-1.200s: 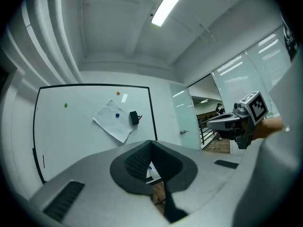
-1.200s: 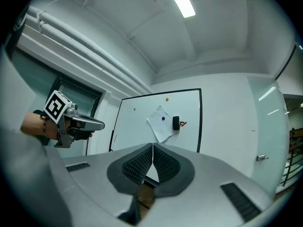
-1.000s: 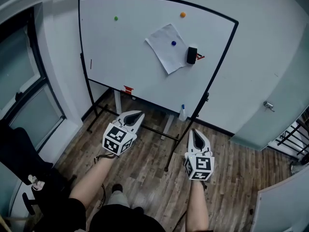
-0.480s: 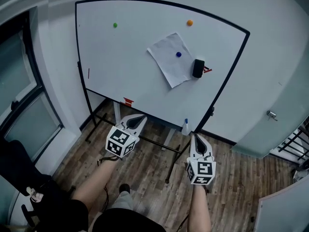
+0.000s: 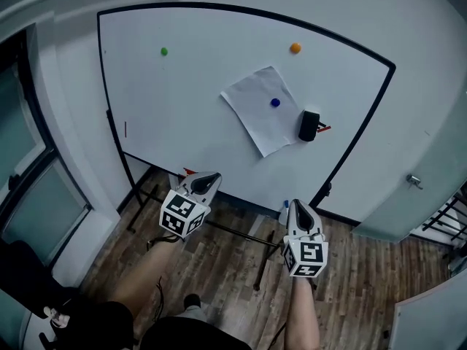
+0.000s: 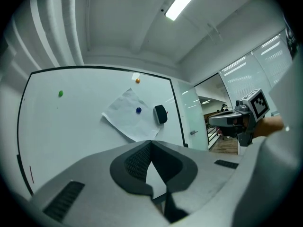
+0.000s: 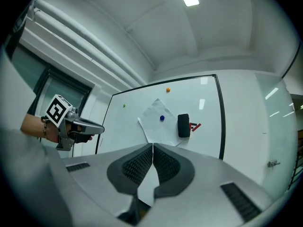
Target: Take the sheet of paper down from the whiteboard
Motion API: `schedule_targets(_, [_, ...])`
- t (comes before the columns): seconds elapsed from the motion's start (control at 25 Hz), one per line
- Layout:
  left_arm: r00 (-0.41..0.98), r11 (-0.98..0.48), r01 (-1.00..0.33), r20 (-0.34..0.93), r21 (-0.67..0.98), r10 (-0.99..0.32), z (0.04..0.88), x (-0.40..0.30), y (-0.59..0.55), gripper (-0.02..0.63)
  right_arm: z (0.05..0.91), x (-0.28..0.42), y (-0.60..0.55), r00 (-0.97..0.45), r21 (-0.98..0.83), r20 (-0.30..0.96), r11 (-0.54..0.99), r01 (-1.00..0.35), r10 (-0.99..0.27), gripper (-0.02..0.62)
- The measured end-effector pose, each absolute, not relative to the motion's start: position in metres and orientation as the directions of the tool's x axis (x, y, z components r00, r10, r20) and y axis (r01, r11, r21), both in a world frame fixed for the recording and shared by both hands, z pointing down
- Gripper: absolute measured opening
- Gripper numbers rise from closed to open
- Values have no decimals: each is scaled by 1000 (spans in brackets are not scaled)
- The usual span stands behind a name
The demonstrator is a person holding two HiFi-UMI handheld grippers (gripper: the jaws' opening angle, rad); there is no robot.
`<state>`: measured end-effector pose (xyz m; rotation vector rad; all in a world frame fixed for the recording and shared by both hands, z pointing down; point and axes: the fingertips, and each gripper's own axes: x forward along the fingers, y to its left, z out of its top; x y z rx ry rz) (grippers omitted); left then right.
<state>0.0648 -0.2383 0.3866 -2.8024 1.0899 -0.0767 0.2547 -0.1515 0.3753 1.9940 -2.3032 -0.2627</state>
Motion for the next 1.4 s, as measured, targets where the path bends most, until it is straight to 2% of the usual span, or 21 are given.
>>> schedule_targets(0.6, [766, -756, -637, -11, -150, -643, 371, 35, -340, 12, 360, 225, -244, -91, 210, -55, 77, -975, -994, 21])
schedule_targets(1.4, [750, -735, -655, -29, -177, -661, 352, 17, -418, 12, 343, 220, -304, -51, 247, -83, 29, -969, -995, 21])
